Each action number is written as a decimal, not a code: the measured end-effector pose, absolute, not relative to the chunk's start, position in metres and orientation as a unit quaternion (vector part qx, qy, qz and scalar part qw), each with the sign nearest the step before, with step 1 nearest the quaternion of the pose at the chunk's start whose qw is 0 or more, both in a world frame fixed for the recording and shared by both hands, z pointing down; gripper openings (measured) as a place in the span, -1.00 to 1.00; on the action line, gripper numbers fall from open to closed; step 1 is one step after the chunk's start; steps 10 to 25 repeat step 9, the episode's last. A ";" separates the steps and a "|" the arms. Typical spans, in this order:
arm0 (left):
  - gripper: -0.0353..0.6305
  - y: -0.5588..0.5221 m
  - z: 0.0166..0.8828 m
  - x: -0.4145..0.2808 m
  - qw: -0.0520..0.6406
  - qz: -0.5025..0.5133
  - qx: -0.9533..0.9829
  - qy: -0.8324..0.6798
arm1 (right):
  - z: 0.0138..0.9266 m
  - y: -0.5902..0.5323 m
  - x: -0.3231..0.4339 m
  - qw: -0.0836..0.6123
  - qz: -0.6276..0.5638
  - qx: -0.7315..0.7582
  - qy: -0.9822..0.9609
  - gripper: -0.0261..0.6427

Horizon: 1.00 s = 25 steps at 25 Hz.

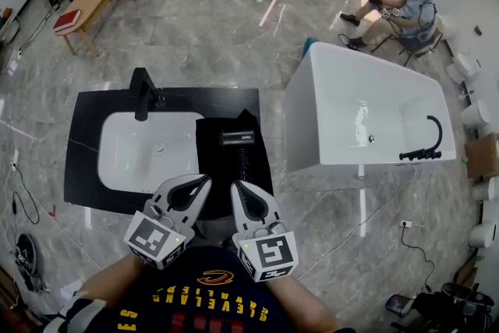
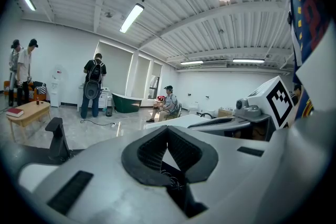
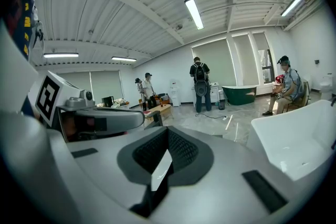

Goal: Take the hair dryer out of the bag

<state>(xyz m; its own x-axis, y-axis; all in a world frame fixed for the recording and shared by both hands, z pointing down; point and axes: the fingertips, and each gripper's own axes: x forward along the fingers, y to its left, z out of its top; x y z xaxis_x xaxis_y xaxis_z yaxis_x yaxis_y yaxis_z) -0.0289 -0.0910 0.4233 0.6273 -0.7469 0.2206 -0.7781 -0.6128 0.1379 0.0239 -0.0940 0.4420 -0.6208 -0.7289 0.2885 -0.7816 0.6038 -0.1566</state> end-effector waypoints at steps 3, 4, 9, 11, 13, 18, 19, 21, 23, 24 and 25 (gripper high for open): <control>-0.88 -0.089 0.429 -0.027 0.118 0.069 0.895 -0.425 | 0.446 -0.093 0.026 0.100 0.138 0.426 -0.889 -0.90; -0.88 -0.089 0.430 -0.026 0.118 0.069 0.895 -0.424 | 0.447 -0.093 0.026 0.101 0.139 0.426 -0.888 -0.90; -0.88 -0.087 0.428 -0.025 0.117 0.071 0.897 -0.421 | 0.447 -0.091 0.027 0.102 0.142 0.431 -0.885 -0.90; -0.88 -0.087 0.428 -0.025 0.117 0.071 0.897 -0.421 | 0.447 -0.091 0.027 0.102 0.142 0.431 -0.885 -0.90; -0.88 -0.087 0.428 -0.025 0.117 0.071 0.897 -0.421 | 0.447 -0.091 0.027 0.102 0.142 0.431 -0.885 -0.90; -0.88 -0.087 0.428 -0.025 0.117 0.071 0.897 -0.421 | 0.447 -0.091 0.027 0.102 0.142 0.431 -0.885 -0.90; -0.88 -0.087 0.428 -0.025 0.117 0.071 0.897 -0.421 | 0.447 -0.091 0.027 0.102 0.142 0.431 -0.885 -0.90; -0.88 -0.087 0.428 -0.025 0.117 0.071 0.897 -0.421 | 0.447 -0.091 0.027 0.102 0.142 0.431 -0.885 -0.90; -0.88 -0.087 0.428 -0.025 0.117 0.071 0.897 -0.421 | 0.447 -0.091 0.027 0.102 0.142 0.431 -0.885 -0.90; -0.88 -0.087 0.428 -0.025 0.117 0.071 0.897 -0.421 | 0.447 -0.091 0.027 0.102 0.142 0.431 -0.885 -0.90; -0.88 -0.087 0.428 -0.025 0.117 0.071 0.897 -0.421 | 0.447 -0.091 0.027 0.102 0.142 0.431 -0.885 -0.90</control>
